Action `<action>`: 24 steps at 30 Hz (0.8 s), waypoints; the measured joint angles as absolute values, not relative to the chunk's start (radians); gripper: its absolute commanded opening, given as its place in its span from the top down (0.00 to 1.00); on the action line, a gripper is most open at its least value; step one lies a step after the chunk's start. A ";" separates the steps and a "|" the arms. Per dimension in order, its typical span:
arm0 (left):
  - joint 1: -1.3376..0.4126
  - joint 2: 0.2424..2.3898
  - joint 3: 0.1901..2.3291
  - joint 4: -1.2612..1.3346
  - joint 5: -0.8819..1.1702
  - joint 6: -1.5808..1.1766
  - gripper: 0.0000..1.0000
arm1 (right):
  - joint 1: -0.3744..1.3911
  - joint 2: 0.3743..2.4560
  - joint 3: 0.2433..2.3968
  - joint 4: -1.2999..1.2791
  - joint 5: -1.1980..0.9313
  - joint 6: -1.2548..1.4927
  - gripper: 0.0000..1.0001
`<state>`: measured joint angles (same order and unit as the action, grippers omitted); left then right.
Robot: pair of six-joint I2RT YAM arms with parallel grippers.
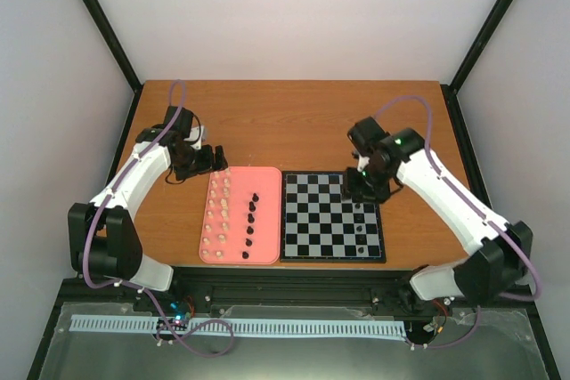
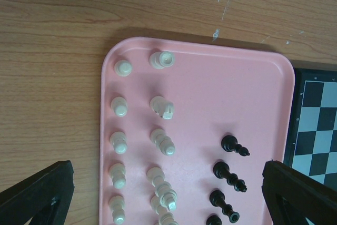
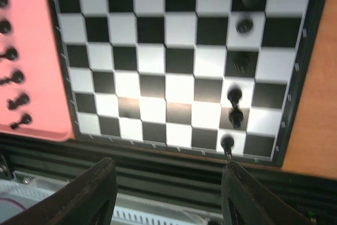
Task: Set up the chess pieces on the board
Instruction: Pick up the chess piece from the storage box.
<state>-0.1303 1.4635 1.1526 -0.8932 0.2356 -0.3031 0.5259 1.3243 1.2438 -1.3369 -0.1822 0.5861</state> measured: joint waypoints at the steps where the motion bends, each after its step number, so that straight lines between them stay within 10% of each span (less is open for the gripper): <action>1: -0.130 1.464 1.153 -0.894 0.236 -0.303 0.00 | 0.526 1.358 1.292 -1.334 -0.178 0.579 0.44; 24: -0.130 1.464 1.176 -0.925 0.180 -0.302 0.00 | 0.843 2.313 2.115 -1.130 -0.153 0.421 0.45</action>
